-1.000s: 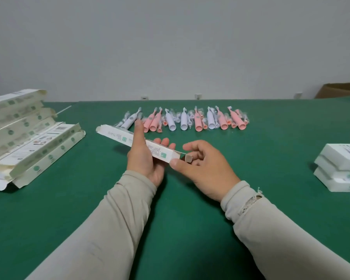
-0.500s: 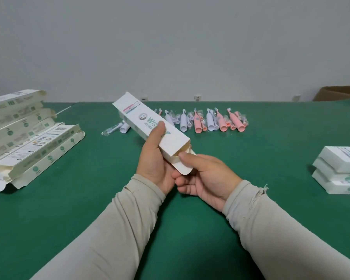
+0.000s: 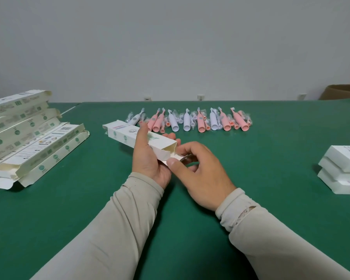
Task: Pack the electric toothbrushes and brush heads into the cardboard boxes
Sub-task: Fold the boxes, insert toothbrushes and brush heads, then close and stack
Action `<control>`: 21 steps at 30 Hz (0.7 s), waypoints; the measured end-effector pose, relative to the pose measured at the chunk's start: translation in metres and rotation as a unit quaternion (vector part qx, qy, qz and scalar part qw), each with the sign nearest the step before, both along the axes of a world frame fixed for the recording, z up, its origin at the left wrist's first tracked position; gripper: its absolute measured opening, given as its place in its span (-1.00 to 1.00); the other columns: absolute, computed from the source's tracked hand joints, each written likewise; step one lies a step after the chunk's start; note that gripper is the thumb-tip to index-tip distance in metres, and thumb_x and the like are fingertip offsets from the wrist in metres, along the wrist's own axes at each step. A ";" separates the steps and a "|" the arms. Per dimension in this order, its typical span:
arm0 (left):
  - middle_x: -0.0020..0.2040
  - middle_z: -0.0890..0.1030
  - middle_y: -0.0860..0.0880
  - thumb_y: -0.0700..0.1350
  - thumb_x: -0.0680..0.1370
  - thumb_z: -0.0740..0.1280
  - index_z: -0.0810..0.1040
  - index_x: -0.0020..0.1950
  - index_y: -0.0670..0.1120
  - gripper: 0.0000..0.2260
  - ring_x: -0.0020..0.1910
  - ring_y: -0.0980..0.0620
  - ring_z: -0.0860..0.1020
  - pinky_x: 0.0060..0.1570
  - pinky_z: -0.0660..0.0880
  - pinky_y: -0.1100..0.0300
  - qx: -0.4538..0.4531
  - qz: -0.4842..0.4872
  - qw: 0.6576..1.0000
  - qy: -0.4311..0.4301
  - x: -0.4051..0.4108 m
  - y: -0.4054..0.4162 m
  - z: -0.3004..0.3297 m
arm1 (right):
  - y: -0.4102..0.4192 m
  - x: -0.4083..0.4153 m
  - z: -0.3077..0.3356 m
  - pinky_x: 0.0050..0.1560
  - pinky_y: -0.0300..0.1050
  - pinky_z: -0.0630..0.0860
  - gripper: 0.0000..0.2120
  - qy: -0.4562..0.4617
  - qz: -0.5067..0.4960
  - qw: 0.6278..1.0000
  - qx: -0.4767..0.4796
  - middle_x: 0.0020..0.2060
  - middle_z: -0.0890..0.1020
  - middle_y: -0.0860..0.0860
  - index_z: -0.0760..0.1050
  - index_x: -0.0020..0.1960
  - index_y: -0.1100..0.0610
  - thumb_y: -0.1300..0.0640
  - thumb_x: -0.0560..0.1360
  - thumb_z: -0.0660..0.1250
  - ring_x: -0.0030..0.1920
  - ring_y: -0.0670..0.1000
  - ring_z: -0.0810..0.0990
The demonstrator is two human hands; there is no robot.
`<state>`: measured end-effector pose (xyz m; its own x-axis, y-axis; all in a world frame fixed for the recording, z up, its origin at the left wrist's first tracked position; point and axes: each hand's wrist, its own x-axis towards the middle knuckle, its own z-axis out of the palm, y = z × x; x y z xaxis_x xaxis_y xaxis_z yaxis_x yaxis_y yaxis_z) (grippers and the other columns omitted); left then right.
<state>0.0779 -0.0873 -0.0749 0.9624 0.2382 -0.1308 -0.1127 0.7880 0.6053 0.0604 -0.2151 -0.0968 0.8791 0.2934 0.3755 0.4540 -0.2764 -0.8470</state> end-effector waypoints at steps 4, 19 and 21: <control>-0.14 0.51 -0.08 0.25 0.52 0.31 0.52 0.36 -0.04 -0.48 -0.17 -0.03 0.54 0.09 0.56 -0.01 0.052 -0.011 0.998 -0.028 0.000 -0.008 -0.001 | 0.000 0.003 -0.001 -0.09 -0.30 0.46 -0.77 -0.004 -0.017 1.000 0.007 -0.02 0.52 -0.25 0.48 -0.03 -0.22 -0.26 0.36 0.33 -0.09 -0.27 0.54; -0.12 0.43 -0.07 0.09 0.37 0.47 0.45 0.45 0.09 -0.37 -0.16 0.03 0.50 -0.25 0.58 0.05 0.064 -0.050 0.994 -0.068 -0.001 -0.018 -0.001 | -0.006 0.007 0.002 -0.23 -0.27 0.41 -0.82 0.015 -0.062 0.997 0.047 -0.08 0.64 -0.13 0.54 -0.15 -0.05 -0.11 0.40 0.46 -0.41 -0.20 0.44; -0.11 0.44 -0.09 0.12 0.35 0.47 0.43 0.46 0.06 -0.32 -0.13 -0.03 0.49 -0.13 0.60 -0.09 0.052 -0.049 0.996 -0.045 0.001 -0.014 -0.002 | -0.007 0.006 0.006 -0.22 -0.33 0.45 -0.78 0.010 -0.018 0.998 0.051 -0.09 0.62 -0.14 0.54 -0.10 -0.05 -0.14 0.37 0.44 -0.34 -0.21 0.48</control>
<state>0.0789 -0.1011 -0.0764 0.9883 0.1507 -0.0219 -0.0967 0.7319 0.6745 0.0661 -0.2225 -0.0906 0.8959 0.2223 0.3846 0.4285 -0.2044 -0.8801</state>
